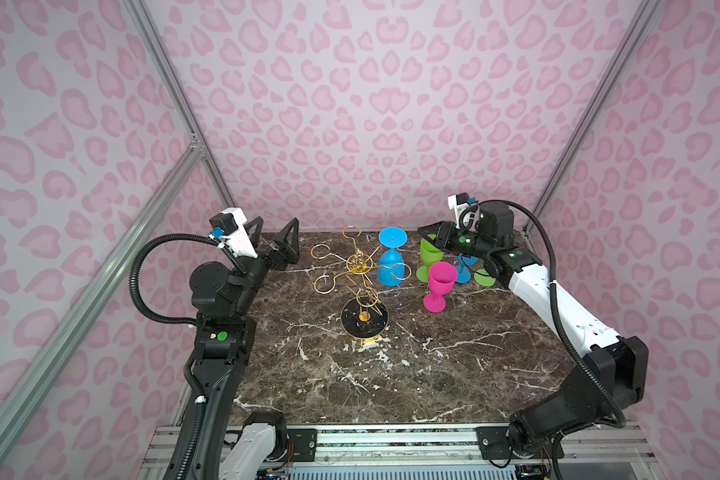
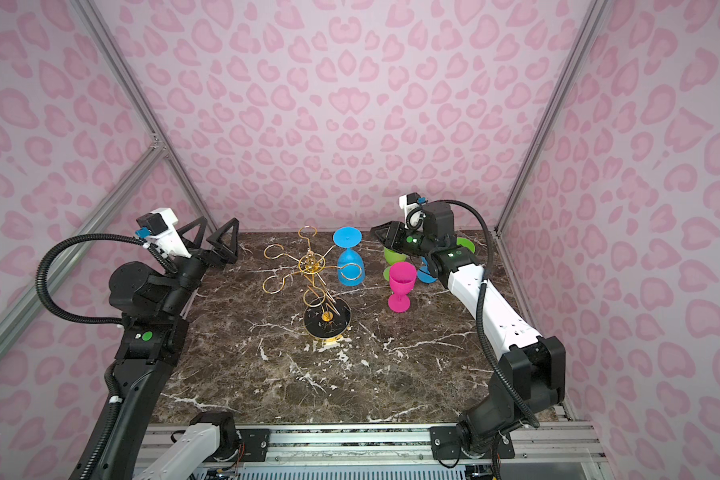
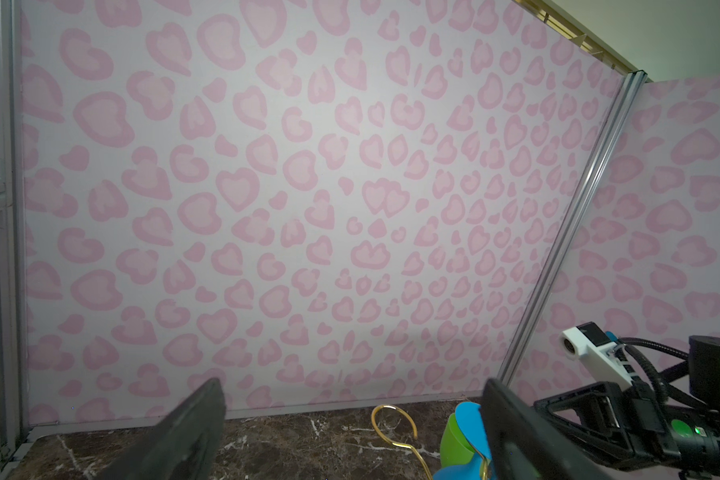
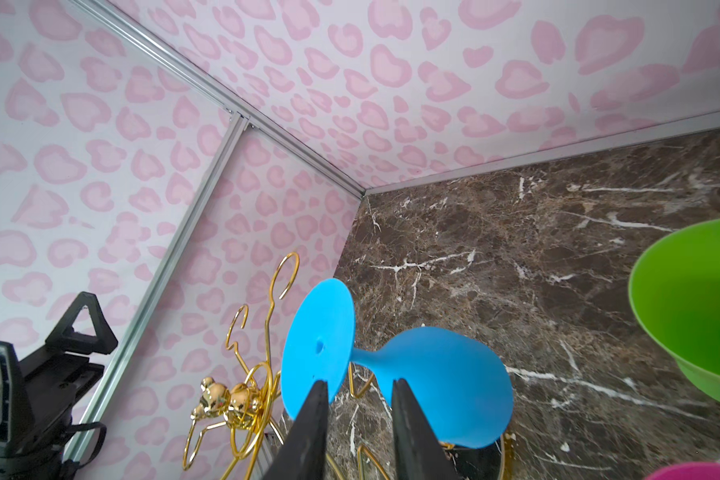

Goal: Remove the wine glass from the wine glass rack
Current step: 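Open the right gripper and reach it to the blue glass base on the rack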

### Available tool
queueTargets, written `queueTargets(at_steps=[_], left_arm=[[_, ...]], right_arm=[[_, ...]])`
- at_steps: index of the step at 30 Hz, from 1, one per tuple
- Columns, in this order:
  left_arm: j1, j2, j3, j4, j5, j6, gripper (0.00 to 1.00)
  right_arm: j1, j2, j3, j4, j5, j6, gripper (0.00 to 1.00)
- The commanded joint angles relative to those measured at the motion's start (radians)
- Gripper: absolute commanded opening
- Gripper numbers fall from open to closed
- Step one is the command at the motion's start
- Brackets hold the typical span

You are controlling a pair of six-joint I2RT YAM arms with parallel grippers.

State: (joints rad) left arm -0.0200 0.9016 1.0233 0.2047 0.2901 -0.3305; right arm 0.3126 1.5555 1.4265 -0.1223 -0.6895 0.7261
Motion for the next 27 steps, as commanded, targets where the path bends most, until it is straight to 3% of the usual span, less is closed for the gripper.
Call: queueTargets(at_steps=[1, 20, 27], left_arm=[[0.001, -0.007, -0.006, 0.03, -0.003, 0.009, 0.97], [0.0, -0.01, -0.008, 0.02, -0.009, 0.026, 0.97], [0.0, -0.012, -0.006, 0.019, -0.009, 0.029, 0.97]], right_arm=[[0.004, 0.027, -0.003, 0.103, -0.021, 0.063, 0.29], [0.04, 0.139, 0.003, 0.252, -0.073, 0.176, 0.29], [0.045, 0.138, -0.001, 0.266, -0.077, 0.187, 0.24]])
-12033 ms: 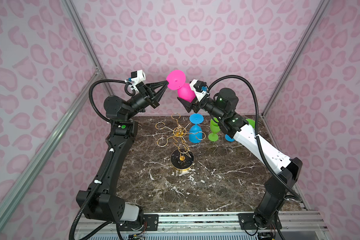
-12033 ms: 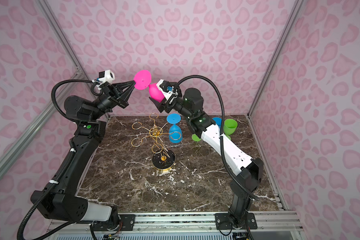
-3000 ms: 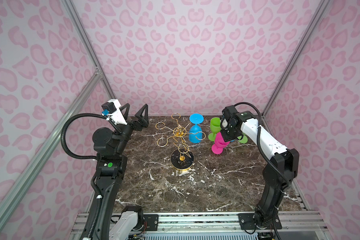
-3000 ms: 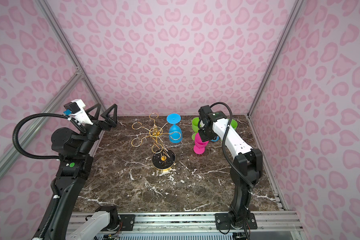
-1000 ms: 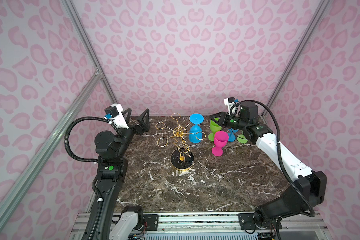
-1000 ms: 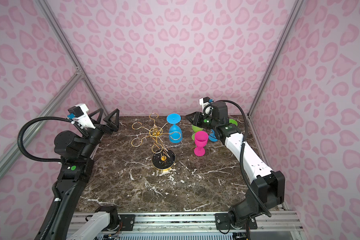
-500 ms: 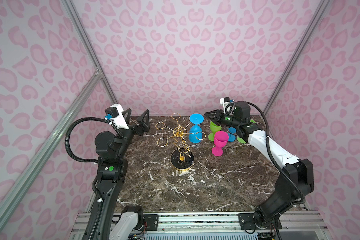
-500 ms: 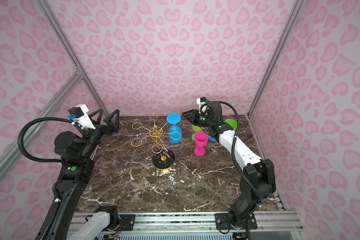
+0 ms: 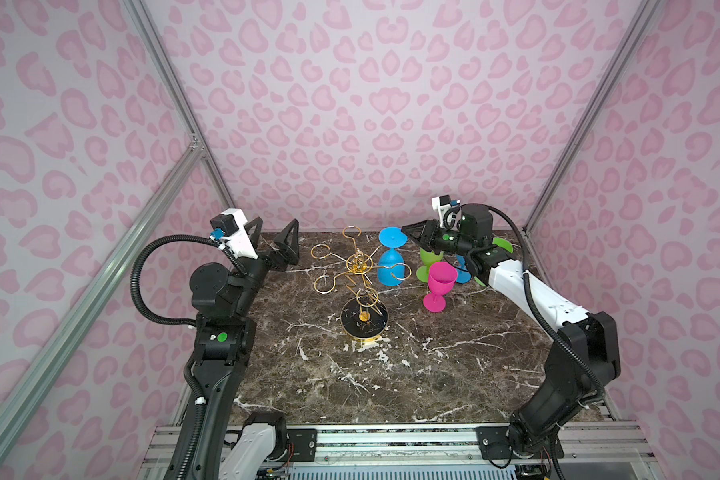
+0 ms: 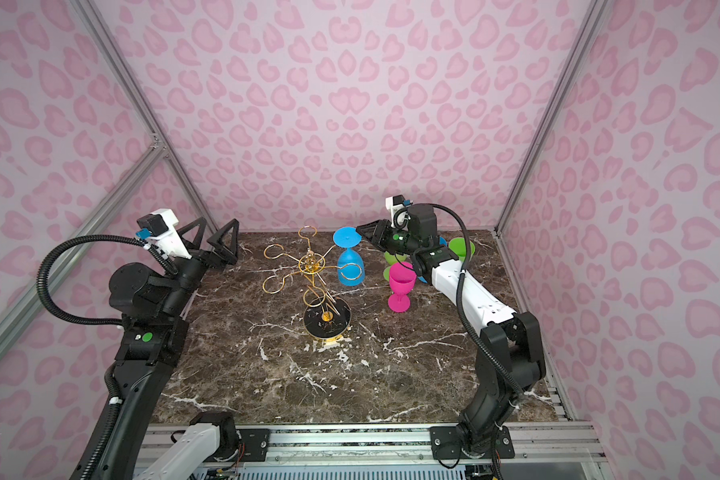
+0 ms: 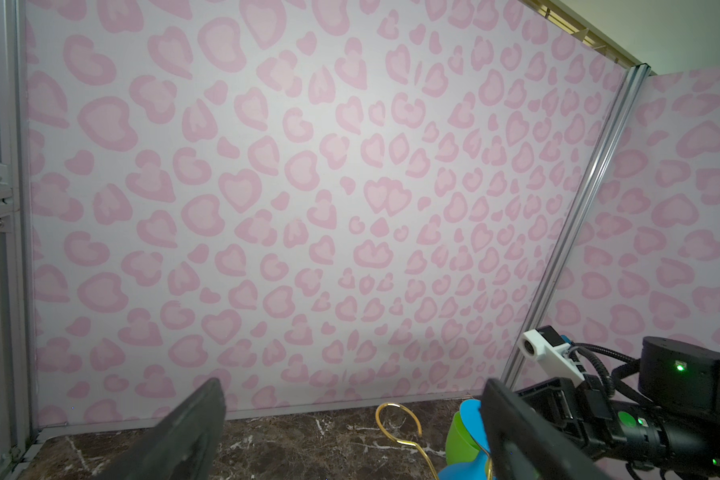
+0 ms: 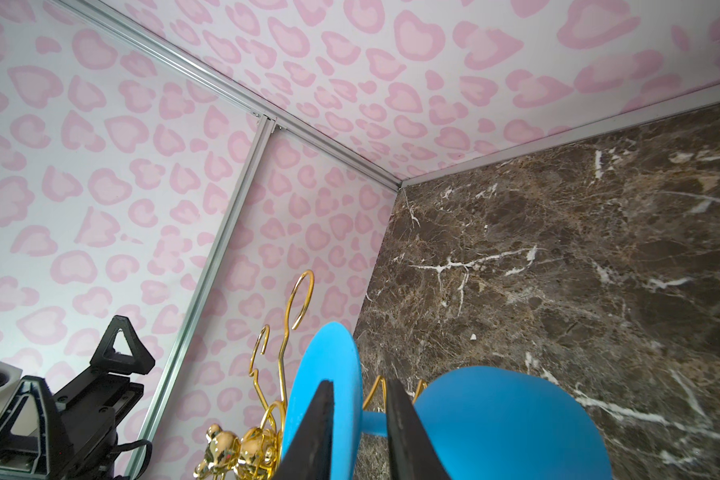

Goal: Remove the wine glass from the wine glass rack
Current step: 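Open the right gripper and reach it to the blue glass base on the rack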

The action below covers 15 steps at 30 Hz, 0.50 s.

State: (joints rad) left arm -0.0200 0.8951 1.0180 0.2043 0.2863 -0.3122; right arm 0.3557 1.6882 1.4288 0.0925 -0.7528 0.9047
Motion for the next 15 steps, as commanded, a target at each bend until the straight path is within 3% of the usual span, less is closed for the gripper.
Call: queueTargets(at_steps=[1, 8, 11, 15], left_arm=[[0.001, -0.007, -0.001, 0.018, -0.006, 0.011, 0.97], [0.001, -0.01, -0.002, 0.017, -0.006, 0.012, 0.97], [0.0, -0.009, 0.0, 0.017, -0.005, 0.012, 0.97], [0.0, -0.01, -0.002, 0.017, -0.004, 0.011, 0.97]], right_arm=[[0.001, 0.005, -0.002, 0.051, -0.015, 0.011, 0.23], [0.002, 0.008, -0.018, 0.084, -0.026, 0.041, 0.2], [0.005, 0.008, -0.018, 0.075, -0.036, 0.039, 0.27], [0.008, -0.001, -0.022, 0.048, -0.031, 0.022, 0.27]])
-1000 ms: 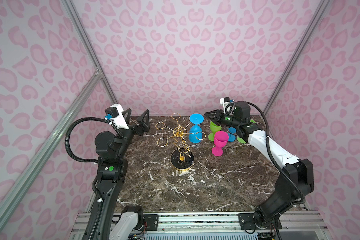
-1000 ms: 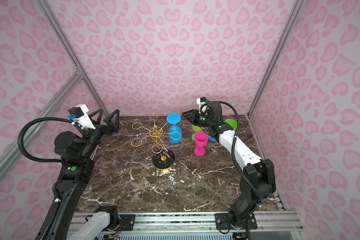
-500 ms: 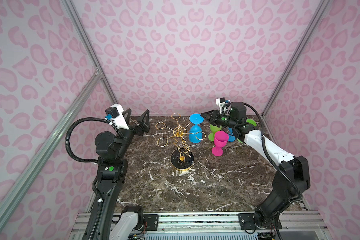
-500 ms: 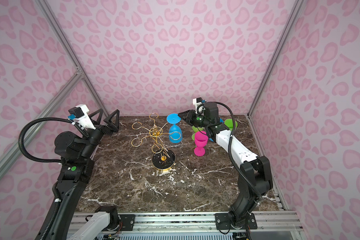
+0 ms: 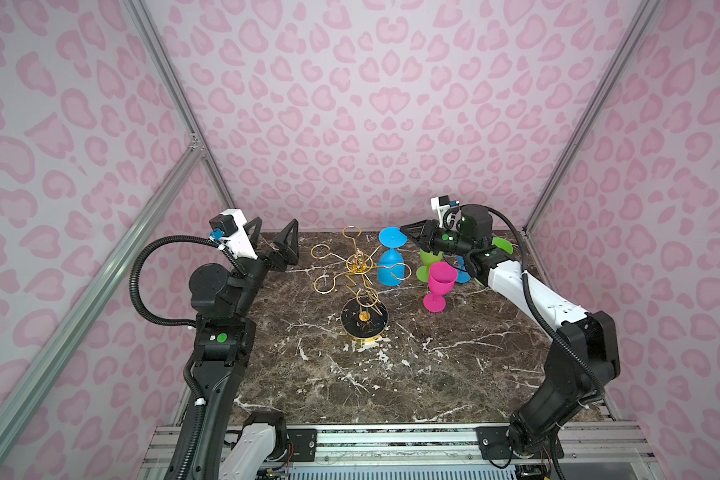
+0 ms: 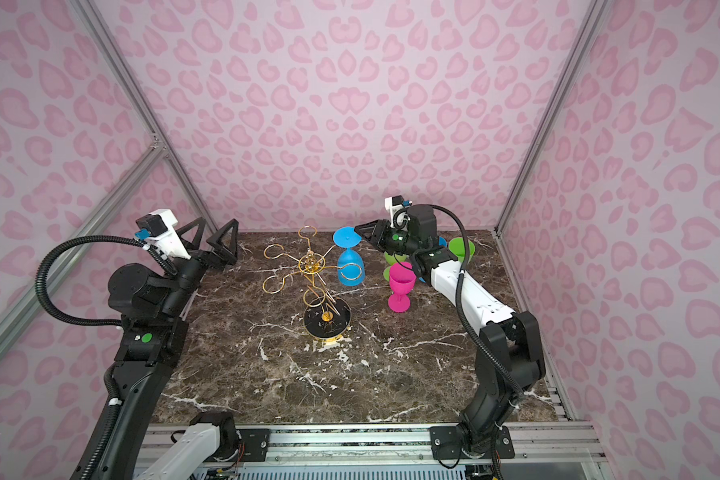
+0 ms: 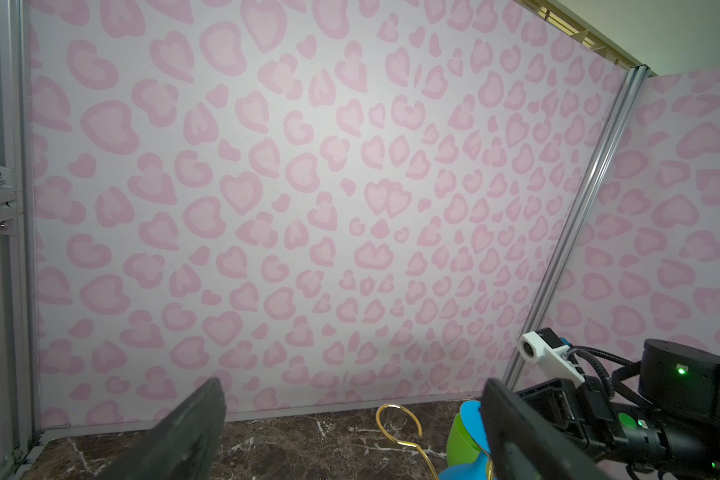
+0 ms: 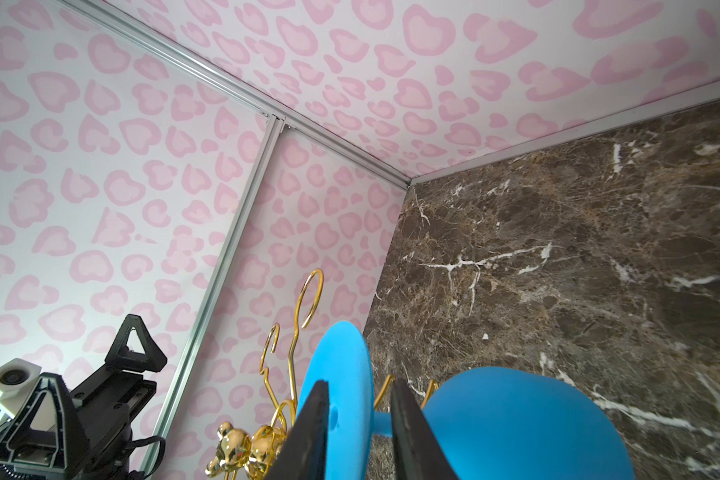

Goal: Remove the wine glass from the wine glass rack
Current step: 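Open the right gripper and reach it to the blue glass base on the rack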

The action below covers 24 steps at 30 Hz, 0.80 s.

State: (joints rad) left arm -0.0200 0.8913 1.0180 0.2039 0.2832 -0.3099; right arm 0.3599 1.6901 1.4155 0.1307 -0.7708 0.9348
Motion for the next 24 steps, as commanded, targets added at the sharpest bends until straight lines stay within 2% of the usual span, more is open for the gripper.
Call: queueTargets(at_steps=[1, 13, 24], left_arm=[[0.0, -0.006, -0.001, 0.017, 0.001, 0.008, 0.97], [0.0, -0.01, 0.001, 0.019, 0.002, 0.007, 0.97], [0.001, -0.015, -0.002, 0.021, 0.003, 0.006, 0.97]], right_arm=[[0.004, -0.006, -0.01, 0.002, -0.011, -0.013, 0.25], [0.007, -0.041, -0.037, 0.0, -0.004, -0.01, 0.08], [0.008, -0.043, -0.027, 0.031, -0.016, 0.032, 0.0]])
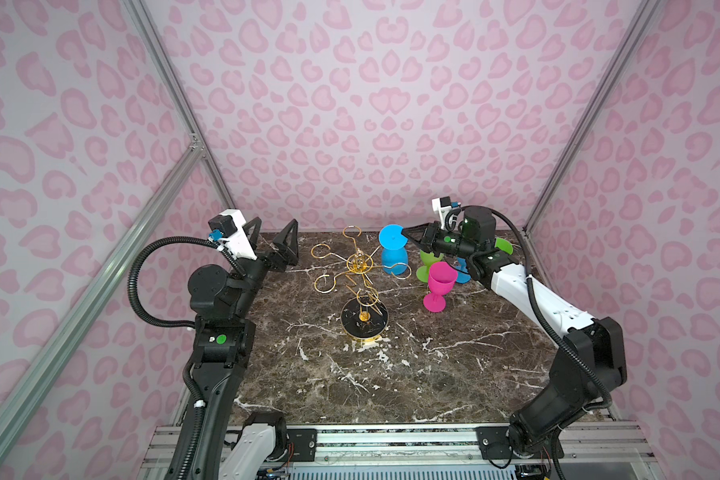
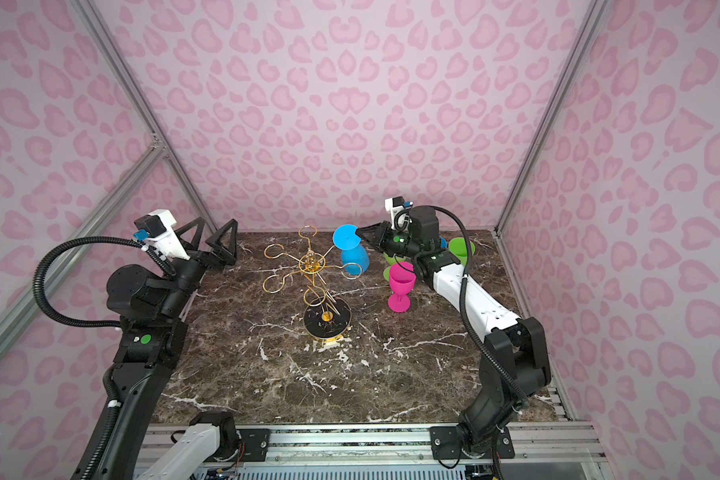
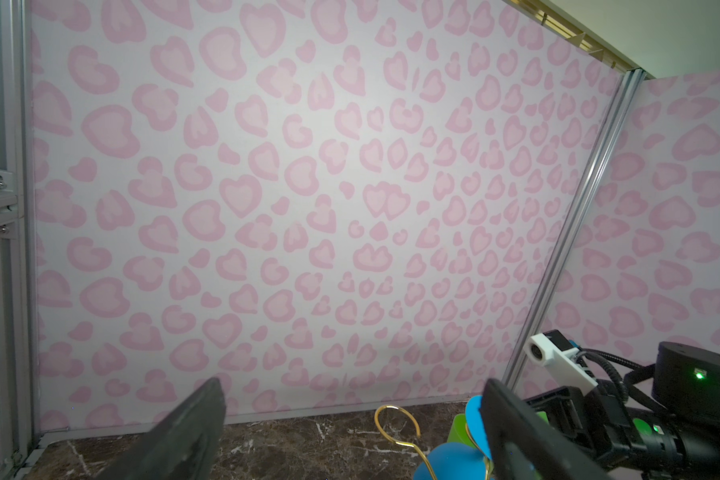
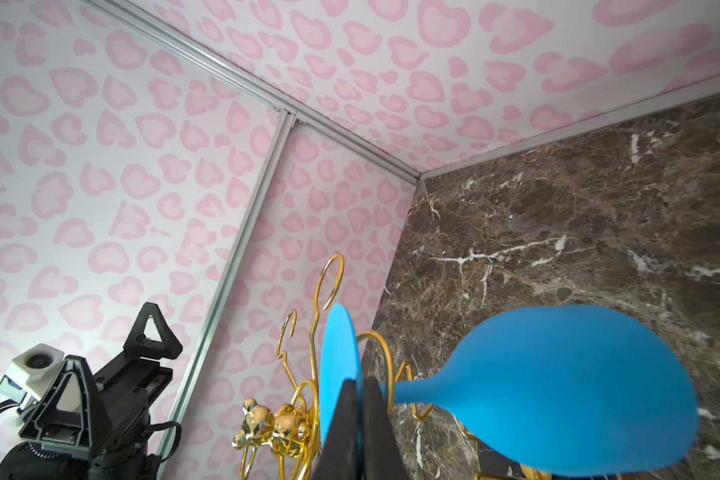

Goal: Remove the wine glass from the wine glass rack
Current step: 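Open the right gripper and reach it to the blue glass base on the rack, then close the right gripper on the blue glass base hanging on the rack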

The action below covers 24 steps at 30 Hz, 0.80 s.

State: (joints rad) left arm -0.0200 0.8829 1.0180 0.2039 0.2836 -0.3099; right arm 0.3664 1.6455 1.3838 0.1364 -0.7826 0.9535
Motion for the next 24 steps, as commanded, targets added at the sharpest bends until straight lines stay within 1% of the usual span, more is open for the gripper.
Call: queueTargets(at_steps=[1, 7, 24], left_arm=[[0.0, -0.007, -0.002, 0.022, 0.003, 0.006, 0.97], [0.0, -0.008, -0.003, 0.023, 0.002, 0.006, 0.97], [-0.001, -0.004, -0.005, 0.027, 0.006, -0.001, 0.97]], right_arm=[[0.002, 0.003, 0.004, 0.032, -0.007, 0.021, 0.0], [0.003, 0.012, 0.01, 0.063, -0.014, 0.052, 0.0], [0.006, 0.016, 0.045, 0.054, -0.015, 0.057, 0.0]])
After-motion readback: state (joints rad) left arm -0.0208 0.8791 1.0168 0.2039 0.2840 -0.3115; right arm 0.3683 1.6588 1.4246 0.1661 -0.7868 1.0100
